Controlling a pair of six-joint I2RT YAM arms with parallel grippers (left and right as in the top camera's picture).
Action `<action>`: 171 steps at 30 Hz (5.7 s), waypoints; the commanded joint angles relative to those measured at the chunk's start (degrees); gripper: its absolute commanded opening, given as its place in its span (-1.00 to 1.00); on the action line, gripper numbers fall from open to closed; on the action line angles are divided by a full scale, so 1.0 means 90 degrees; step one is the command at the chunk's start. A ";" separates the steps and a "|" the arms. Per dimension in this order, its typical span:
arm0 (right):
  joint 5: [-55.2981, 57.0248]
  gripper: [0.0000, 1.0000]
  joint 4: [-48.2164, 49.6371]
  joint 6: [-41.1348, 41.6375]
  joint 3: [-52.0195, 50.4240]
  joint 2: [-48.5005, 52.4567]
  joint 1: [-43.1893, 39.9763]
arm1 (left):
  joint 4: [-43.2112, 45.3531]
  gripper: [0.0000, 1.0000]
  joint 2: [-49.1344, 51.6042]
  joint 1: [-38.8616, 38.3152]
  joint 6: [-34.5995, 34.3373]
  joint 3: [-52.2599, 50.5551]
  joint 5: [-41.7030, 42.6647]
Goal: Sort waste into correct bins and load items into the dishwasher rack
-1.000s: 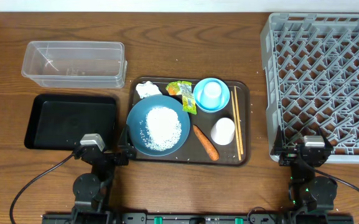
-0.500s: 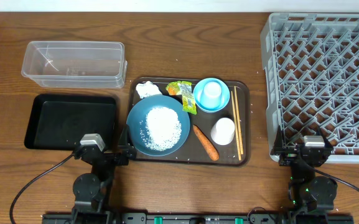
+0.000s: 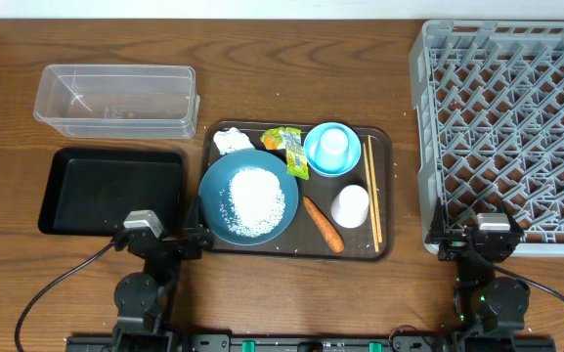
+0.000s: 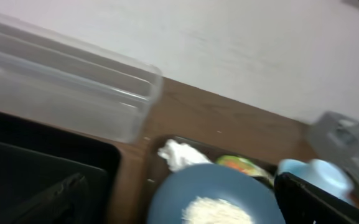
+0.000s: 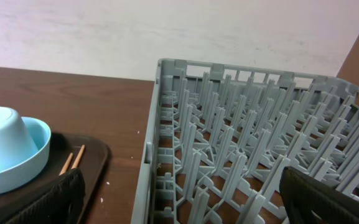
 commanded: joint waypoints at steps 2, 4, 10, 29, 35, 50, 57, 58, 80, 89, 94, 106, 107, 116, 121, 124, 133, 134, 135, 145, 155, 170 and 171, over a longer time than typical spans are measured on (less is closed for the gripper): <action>0.0024 0.98 -0.0027 -0.0066 -0.0007 0.0005 0.0153 | 0.0007 0.96 0.0002 -0.0015 -0.1071 -0.0104 0.1705; 0.0024 0.98 -0.0027 -0.0066 -0.0007 0.0005 0.0153 | -0.0017 0.96 0.0002 -0.0015 -0.1285 -0.0104 0.2441; 0.0024 0.99 -0.0027 -0.0066 -0.0007 0.0005 0.0153 | 0.0512 0.96 0.0000 -0.0015 -0.2659 -0.0104 0.4490; 0.0024 0.99 -0.0027 -0.0066 -0.0007 0.0005 0.0153 | -0.2975 0.96 0.0874 -0.0012 -0.1355 0.2572 0.3869; 0.0024 0.98 -0.0027 -0.0066 -0.0007 0.0005 0.0153 | -0.5061 0.96 0.1848 -0.0015 -0.0384 0.3963 0.2441; 0.0024 0.99 -0.0027 -0.0066 -0.0007 0.0005 0.0153 | -0.5428 0.96 0.2812 -0.0015 -0.0308 0.4794 0.3157; 0.0024 0.98 -0.0027 -0.0063 -0.0007 0.0005 0.0153 | -0.7138 0.96 0.5508 -0.0452 0.0398 0.6326 0.2290; 0.0024 0.98 -0.0027 -0.0066 -0.0007 0.0005 0.0153 | -0.7300 0.96 0.5797 -0.0602 0.0398 0.6560 0.2028; 0.0024 0.98 -0.0027 -0.0063 -0.0007 0.0005 0.0153 | -0.5865 0.96 0.8718 -0.3065 -0.0027 0.7072 0.0840; 0.0024 0.98 -0.0027 -0.0063 -0.0007 0.0005 0.0153 | -0.5668 0.96 0.9904 -0.4296 -0.0697 0.7072 -0.1377; 0.0024 0.98 -0.0027 -0.0063 -0.0007 0.0005 0.0153 | -0.5404 0.98 1.0341 -0.4466 -0.1047 0.7072 -0.1579; 0.0024 0.98 -0.0027 -0.0066 -0.0007 0.0005 0.0153 | -0.4976 0.89 1.0965 -0.4942 -0.1137 0.7050 -0.1984; 0.0024 0.99 -0.0027 -0.0063 -0.0007 0.0005 0.0153 | -0.4979 0.88 1.1009 -0.4991 -0.1236 0.7050 -0.2140; 0.0024 0.99 -0.0027 -0.0066 -0.0007 0.0005 0.0153 | -0.4930 0.76 1.1305 -0.5015 -0.1375 0.7011 -0.2470; 0.0024 0.98 -0.0027 -0.0063 -0.0007 0.0005 0.0153 | -0.4816 0.66 1.1373 -0.5013 -0.1377 0.6970 -0.2465; 0.0024 0.99 -0.0027 -0.0063 -0.0007 0.0005 0.0153 | -0.4753 0.58 1.1373 -0.5013 -0.1375 0.6968 -0.2465; 0.0024 0.98 -0.0027 -0.0063 -0.0007 0.0005 0.0153 | -0.4243 0.53 1.1373 -0.5013 -0.1472 0.6664 -0.2463; 0.0024 0.98 -0.0027 -0.0063 -0.0007 0.0005 0.0153 | -0.4245 0.53 1.1373 -0.5013 -0.1472 0.6664 -0.2463; 0.0024 0.99 -0.0027 -0.0063 -0.0007 0.0005 0.0153 | -0.4245 0.53 1.1373 -0.5013 -0.1472 0.6664 -0.2463; 0.0024 0.99 -0.0027 -0.0063 -0.0007 0.0005 0.0153 | -0.4245 0.46 1.1373 -0.5013 -0.1469 0.6555 -0.2465; 0.0024 0.99 -0.0027 -0.0066 -0.0007 0.0005 0.0153 | -0.4245 0.42 1.1373 -0.5013 -0.1469 0.6462 -0.2465; 0.0024 0.99 -0.0027 -0.0066 -0.0007 0.0005 0.0153 | -0.4031 0.27 1.1373 -0.5013 -0.1462 0.6360 -0.2470; 0.0024 0.98 -0.0027 -0.0063 -0.0007 0.0005 0.0153 | -0.4027 0.27 1.1373 -0.5013 -0.1464 0.6336 -0.2470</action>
